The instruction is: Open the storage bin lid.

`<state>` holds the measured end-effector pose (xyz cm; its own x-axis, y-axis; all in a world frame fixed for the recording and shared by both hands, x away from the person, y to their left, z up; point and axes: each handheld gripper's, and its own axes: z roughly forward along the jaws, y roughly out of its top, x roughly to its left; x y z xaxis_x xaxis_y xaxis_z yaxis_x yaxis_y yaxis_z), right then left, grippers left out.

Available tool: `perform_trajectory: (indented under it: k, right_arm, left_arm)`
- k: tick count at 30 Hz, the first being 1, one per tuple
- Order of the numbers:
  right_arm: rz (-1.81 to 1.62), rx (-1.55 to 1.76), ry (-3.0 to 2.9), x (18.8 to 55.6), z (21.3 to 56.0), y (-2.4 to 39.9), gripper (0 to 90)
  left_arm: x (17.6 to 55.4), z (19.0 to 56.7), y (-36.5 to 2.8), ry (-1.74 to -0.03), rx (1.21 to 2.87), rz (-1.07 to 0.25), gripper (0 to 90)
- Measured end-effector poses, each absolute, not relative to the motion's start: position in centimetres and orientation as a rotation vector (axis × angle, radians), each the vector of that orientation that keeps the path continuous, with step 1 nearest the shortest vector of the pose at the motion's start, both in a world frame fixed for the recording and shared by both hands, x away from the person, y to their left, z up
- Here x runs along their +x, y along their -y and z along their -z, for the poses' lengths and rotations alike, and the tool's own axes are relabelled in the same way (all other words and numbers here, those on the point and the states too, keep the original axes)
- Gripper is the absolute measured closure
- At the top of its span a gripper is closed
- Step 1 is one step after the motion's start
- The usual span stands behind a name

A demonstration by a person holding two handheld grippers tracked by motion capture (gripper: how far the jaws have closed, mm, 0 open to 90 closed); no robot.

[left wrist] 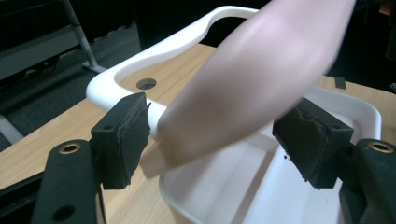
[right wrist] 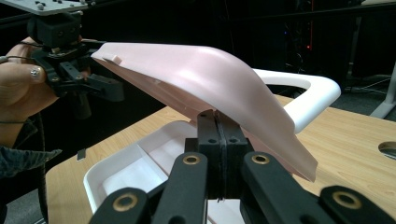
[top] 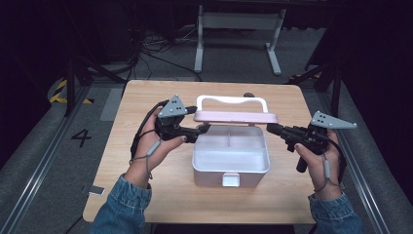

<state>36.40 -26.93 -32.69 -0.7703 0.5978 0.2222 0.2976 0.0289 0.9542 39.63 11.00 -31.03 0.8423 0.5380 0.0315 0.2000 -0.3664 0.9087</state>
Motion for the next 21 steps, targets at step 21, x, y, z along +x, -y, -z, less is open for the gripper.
perform_trajectory:
  k: [21]
  right_arm:
    - [-1.773,0.962,-2.047,35.4,32.9,28.6,82.6]
  left_arm:
    - [41.8,30.7,-9.4,-0.514,1.907,-0.423,56.0]
